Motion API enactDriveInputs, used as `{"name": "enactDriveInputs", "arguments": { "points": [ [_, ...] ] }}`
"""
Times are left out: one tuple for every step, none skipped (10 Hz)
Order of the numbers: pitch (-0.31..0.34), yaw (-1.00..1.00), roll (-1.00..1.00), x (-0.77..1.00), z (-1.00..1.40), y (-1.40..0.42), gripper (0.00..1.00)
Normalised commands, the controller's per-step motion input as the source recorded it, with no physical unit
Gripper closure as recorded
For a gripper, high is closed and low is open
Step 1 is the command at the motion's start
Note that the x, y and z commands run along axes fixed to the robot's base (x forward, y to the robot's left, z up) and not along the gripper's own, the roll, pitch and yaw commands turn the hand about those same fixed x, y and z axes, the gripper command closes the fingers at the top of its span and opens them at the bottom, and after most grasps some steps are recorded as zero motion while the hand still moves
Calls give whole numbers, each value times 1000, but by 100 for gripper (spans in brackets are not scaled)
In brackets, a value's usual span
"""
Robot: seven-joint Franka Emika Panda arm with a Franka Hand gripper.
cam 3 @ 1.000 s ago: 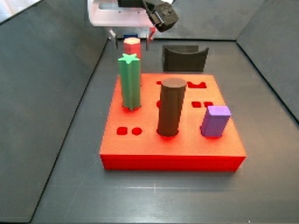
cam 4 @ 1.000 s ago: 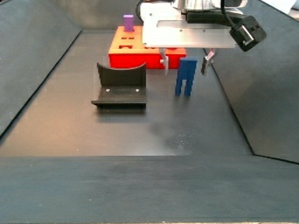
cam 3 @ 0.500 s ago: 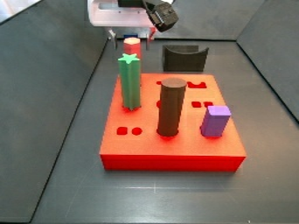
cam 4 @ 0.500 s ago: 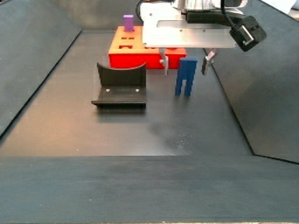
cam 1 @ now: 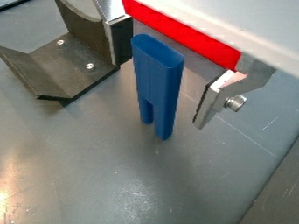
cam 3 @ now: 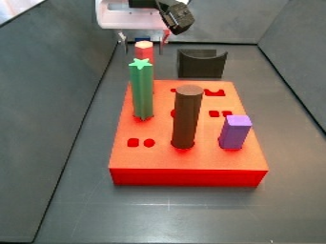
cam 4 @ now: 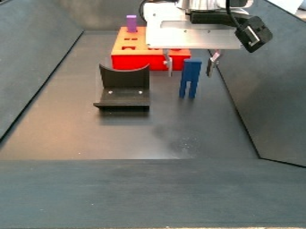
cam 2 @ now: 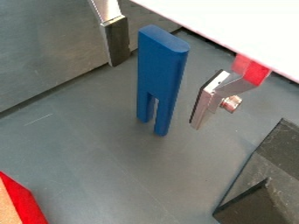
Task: Pick up the square-circle object. Move up. Place the square-circle object on the fixture. Regrasp the square-circle object. Rotate the square-circle object. Move to above the board. Insert the square-circle object.
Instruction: Rotate the square-circle object.
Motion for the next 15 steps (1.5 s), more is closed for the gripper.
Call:
{"name": "enactDriveInputs", "arguments": {
  "points": [
    [3,-19,-250,0,-1,18,0],
    [3,-19,-250,0,-1,19,0],
    [3,-19,-249,0,-1,19,0],
    [3,-19,-249,0,1000,0,0],
    [12,-19,-249,-8,1000,1,0],
    [35,-24,-241,-26,1000,7,0],
    [53,-33,-222,-18,884,23,0],
    [59,-42,-207,-11,707,29,0],
    [63,-48,-187,-7,454,31,0],
    [65,-50,-177,-5,328,30,0],
    [6,1000,-13,0,0,0,0],
    [5,1000,-12,18,-91,-3,0],
    [4,1000,-12,33,-57,-18,0],
    [4,1000,-12,35,-42,-9,0],
    [4,1000,-13,35,-40,-6,0]
  ]
}}
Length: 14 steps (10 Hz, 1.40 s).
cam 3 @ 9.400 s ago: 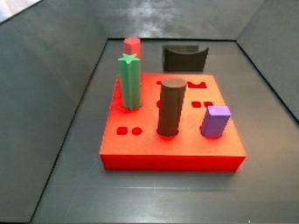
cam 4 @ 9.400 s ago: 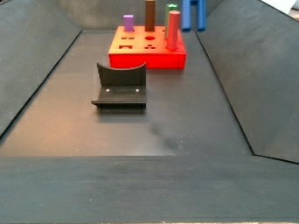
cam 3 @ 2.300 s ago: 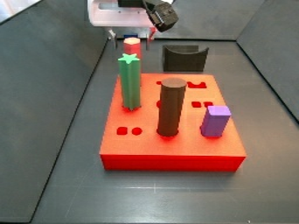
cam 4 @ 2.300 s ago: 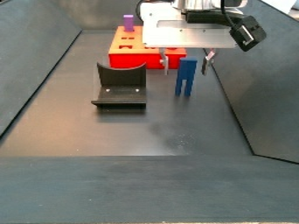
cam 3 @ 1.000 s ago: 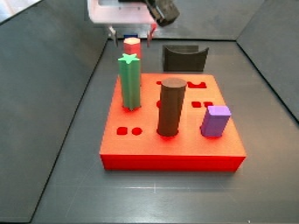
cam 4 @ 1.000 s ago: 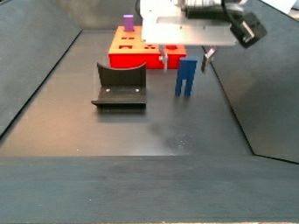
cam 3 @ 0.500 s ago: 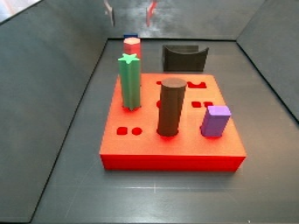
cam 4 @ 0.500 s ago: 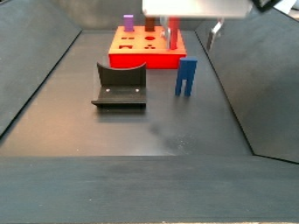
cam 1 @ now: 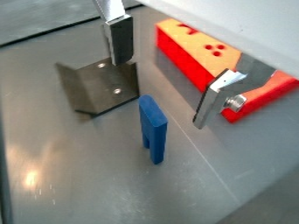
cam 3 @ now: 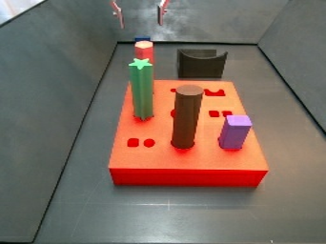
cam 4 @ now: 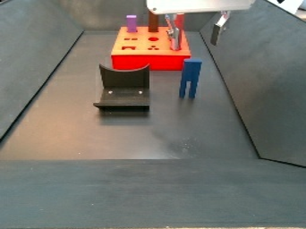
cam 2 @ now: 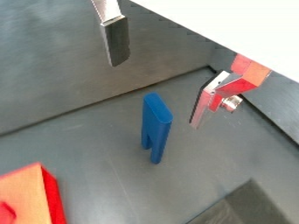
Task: Pick up the square-circle object. Move up. Place the square-circle object on the fixture. Regrasp the square-circle object. Rotate the square-circle object. Move to above the board. Insert the square-circle object.
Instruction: Rotate the square-circle object.
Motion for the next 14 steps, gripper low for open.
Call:
{"name": "enactDriveInputs", "arguments": {
  "points": [
    [4,1000,-13,36,-38,-5,0],
    [4,1000,-13,37,-35,-5,0],
    [4,1000,-13,37,-34,-5,0],
    [4,1000,-14,38,-33,-4,0],
    [4,1000,-14,38,-32,-4,0],
    [4,1000,-15,38,-31,-4,0],
    [4,1000,-15,38,-31,-3,0],
    [4,1000,-16,39,-31,-3,0],
    [4,1000,-16,39,-30,-3,0],
    [4,1000,-17,39,-30,-3,0],
    [4,1000,-17,39,-30,-3,0],
    [4,1000,-18,39,-30,-3,0],
    [4,1000,-18,39,-30,-3,0],
    [5,1000,-19,39,-30,-3,0]
  ]
}}
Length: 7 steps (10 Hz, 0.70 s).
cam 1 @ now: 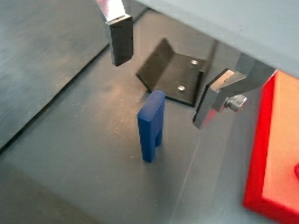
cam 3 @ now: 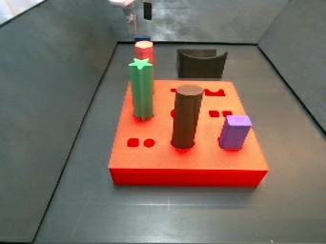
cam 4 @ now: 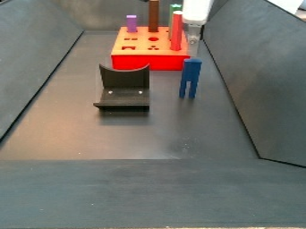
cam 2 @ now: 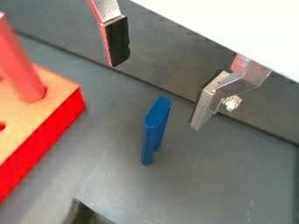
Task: Pick up the square-circle object. Move up. Place the square-circle object on the fixture. Regrasp the square-circle object. Rotate the square-circle object. Move to above the board. Insert the square-circle object.
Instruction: Rotate the square-circle object.
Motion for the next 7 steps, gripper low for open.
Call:
{"name": "enactDriveInputs", "arguments": {
  "points": [
    [5,1000,-19,39,-30,-3,0],
    [5,1000,-20,39,-30,-3,0],
    [5,1000,-21,39,-30,-3,0],
    [5,1000,-22,39,-29,-3,0],
    [6,1000,-23,39,-29,-3,0],
    [6,1000,-24,39,-29,-3,0],
    [6,1000,-25,39,-29,-3,0]
  ]
}}
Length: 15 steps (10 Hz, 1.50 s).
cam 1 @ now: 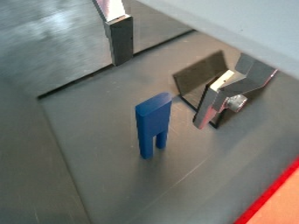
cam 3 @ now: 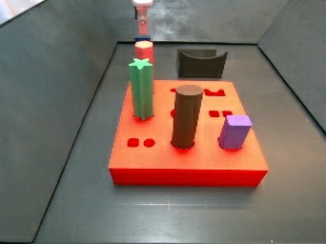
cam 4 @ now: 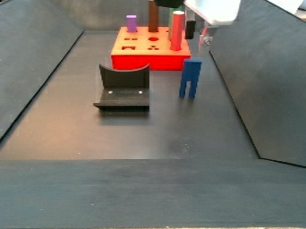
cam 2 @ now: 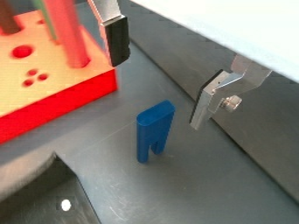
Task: Pick up the square-circle object. Move up. Place the square-circle object on the fixture. Regrasp the square-circle object. Rotate the square-circle object. Move to above the board. Insert the square-circle object.
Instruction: Rotate the square-circle object.
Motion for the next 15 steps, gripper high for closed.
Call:
{"name": "enactDriveInputs", "arguments": {
  "points": [
    [6,1000,-26,39,-29,-3,0],
    [7,1000,-28,39,-29,-3,0],
    [7,1000,-30,39,-29,-3,0],
    [8,1000,-31,39,-29,-3,0],
    [8,1000,-34,39,-29,-3,0],
    [8,1000,-35,40,-29,-3,0],
    [9,1000,-38,39,-29,-3,0],
    [10,1000,-41,40,-29,-3,0],
    [11,1000,-45,40,-28,-3,0],
    [11,1000,-47,40,-28,-3,0],
    [13,1000,-55,40,-28,-3,0],
    [14,1000,-58,40,-28,-3,0],
    [16,1000,-68,40,-28,-3,0],
    [19,1000,-79,40,-28,-3,0],
    [22,1000,-92,40,-28,-3,0]
  ]
}}
